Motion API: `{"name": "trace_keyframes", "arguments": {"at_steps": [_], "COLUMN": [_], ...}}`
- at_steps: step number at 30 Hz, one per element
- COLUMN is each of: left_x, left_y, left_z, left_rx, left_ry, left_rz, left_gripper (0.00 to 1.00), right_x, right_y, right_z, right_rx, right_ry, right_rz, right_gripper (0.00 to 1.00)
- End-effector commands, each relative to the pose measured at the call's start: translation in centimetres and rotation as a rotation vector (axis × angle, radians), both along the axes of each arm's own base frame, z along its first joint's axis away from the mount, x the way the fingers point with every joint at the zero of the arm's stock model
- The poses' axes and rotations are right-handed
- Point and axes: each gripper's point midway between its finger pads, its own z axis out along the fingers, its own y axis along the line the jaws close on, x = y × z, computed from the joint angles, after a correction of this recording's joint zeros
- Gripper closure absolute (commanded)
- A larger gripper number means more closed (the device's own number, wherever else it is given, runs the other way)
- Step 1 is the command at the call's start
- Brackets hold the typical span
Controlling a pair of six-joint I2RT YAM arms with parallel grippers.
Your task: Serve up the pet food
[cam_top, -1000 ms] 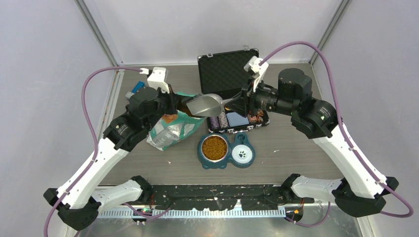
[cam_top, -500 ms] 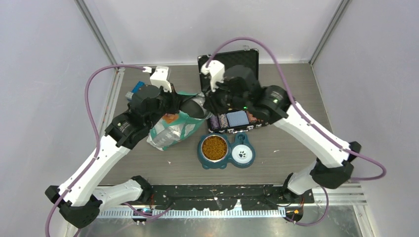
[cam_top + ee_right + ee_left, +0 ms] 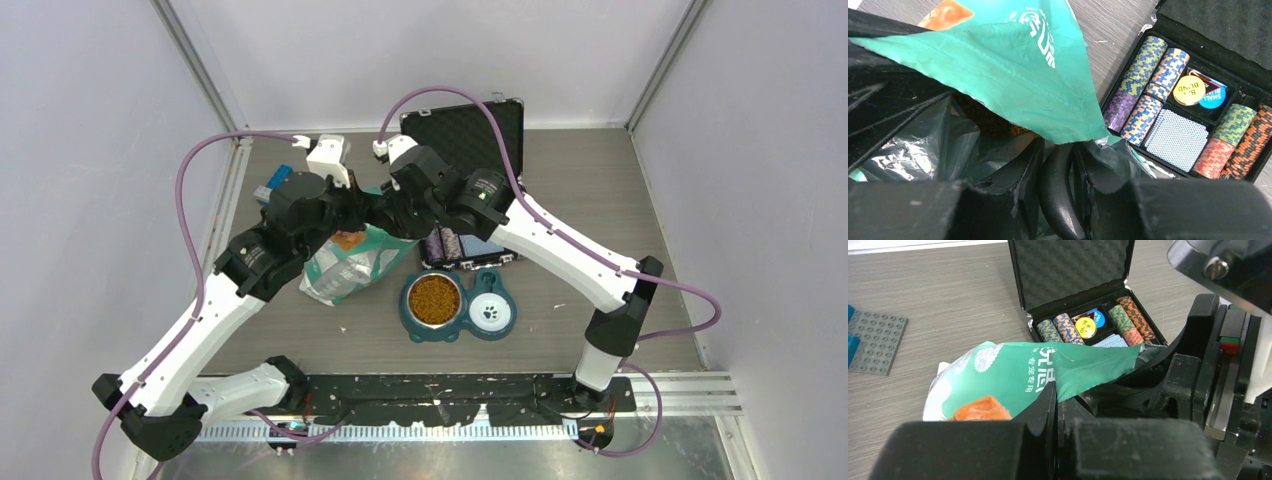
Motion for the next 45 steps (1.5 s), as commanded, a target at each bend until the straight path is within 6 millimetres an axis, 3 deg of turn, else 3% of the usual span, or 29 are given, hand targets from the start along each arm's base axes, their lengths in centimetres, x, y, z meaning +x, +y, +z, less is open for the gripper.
{"name": "trace_keyframes", "arguments": {"at_steps": [1, 8, 12, 16, 19, 20, 21, 22, 23, 24, 26, 38, 45], "left_x": [-0.3, -0.3, -0.3, -0.1, 0.0, 0.0, 0.0, 0.1, 0.1, 0.2, 0.2, 0.0, 0.1], "left_y": [-0.2, -0.2, -0.1, -0.1, -0.2, -0.2, -0.1, 0.0, 0.1, 0.3, 0.5, 1.2, 1.2], "left_z": [3.4, 3.0, 2.9, 2.6, 2.7, 2.7, 2.7, 2.8, 2.7, 2.7, 2.8, 2.7, 2.8], "left_rx": [-0.083, -0.088, -0.085, -0.077, -0.077, -0.075, -0.070, -0.066, -0.060, -0.056, -0.050, -0.042, -0.044], "left_ry": [-0.076, -0.071, -0.071, -0.068, -0.071, -0.073, -0.074, -0.078, -0.081, -0.082, -0.087, -0.101, -0.102], "left_rz": [-0.008, -0.002, 0.002, 0.008, 0.006, 0.006, 0.008, 0.012, 0.018, 0.028, 0.034, 0.053, 0.053], "left_gripper": [1.00, 1.00, 1.00, 1.00, 1.00, 1.00, 1.00, 1.00, 1.00, 1.00, 1.00, 1.00, 1.00], "right_x": [1.2, -1.3, -2.0, -1.9, -1.8, -1.3, -1.6, -1.4, -1.6, -1.6, -2.1, -2.8, -2.9], "right_y": [-0.2, 3.8, 4.6, 3.4, 1.4, 0.7, -0.1, -0.7, -1.3, -1.8, -3.0, -7.5, -9.1], "right_z": [1.3, 1.8, 2.4, 4.5, 7.3, 7.1, 8.6, 8.2, 9.7, 8.8, 9.7, 9.5, 9.5], "right_rx": [0.062, 0.294, 0.410, 0.508, 0.571, 0.567, 0.605, 0.605, 0.652, 0.656, 0.722, 0.970, 1.145], "right_ry": [-0.037, 0.092, 0.176, 0.162, 0.090, 0.069, 0.042, 0.033, 0.004, 0.017, 0.021, 0.091, 0.149], "right_rz": [-0.074, 0.049, 0.068, 0.022, -0.036, -0.075, -0.085, -0.113, -0.115, -0.137, -0.148, -0.233, -0.277], "right_gripper": [0.95, 0.95, 0.95, 0.95, 0.95, 0.95, 0.95, 0.95, 0.95, 0.95, 0.95, 0.95, 0.95]}}
